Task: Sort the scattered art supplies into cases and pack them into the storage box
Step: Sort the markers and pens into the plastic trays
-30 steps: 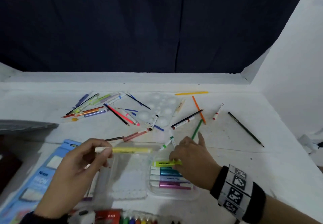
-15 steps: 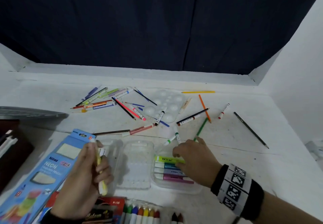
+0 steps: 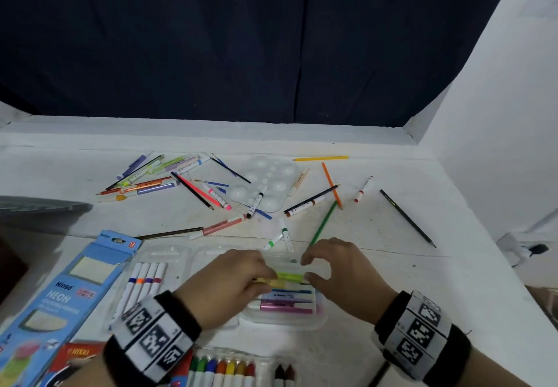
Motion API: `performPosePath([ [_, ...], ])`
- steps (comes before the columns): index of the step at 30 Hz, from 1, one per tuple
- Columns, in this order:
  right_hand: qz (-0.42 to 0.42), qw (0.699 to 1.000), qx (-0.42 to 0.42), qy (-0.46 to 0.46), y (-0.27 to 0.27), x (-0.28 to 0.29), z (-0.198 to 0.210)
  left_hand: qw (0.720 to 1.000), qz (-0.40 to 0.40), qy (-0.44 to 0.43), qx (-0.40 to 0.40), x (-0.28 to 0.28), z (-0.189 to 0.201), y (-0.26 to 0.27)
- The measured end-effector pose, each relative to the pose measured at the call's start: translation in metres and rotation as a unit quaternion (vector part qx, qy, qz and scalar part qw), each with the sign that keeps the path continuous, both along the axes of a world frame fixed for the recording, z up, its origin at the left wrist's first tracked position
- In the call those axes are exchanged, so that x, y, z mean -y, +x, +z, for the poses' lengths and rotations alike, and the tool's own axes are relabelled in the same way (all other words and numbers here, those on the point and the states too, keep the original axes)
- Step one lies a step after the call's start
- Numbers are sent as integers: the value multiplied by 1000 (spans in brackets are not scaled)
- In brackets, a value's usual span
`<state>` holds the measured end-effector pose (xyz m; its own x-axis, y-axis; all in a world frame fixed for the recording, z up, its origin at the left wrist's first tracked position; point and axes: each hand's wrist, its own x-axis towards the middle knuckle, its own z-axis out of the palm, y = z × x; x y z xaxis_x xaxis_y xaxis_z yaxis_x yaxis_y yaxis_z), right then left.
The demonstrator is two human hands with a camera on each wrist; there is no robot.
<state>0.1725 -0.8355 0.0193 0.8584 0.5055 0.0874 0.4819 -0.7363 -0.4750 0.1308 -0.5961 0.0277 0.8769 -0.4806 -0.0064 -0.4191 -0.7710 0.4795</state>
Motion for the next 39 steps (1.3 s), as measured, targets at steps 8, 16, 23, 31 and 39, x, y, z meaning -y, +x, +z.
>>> performPosePath([
  [8, 25, 999, -13, -42, -2, 2, -10, 992, -22, 116, 51, 26, -15, 19],
  [16, 43, 997, 14, -60, -7, -1, -12, 983, 2, 173, 59, 36, -13, 20],
  [23, 52, 995, 0, -83, -6, -3, -13, 986, 26, 154, 54, 34, -17, 21],
  [31, 56, 995, -14, -82, -6, -3, -16, 987, 26, 143, 65, 3, -25, 14],
  [39, 60, 993, -18, -96, 1, -3, -17, 987, 24, 155, 33, 2, -22, 18],
])
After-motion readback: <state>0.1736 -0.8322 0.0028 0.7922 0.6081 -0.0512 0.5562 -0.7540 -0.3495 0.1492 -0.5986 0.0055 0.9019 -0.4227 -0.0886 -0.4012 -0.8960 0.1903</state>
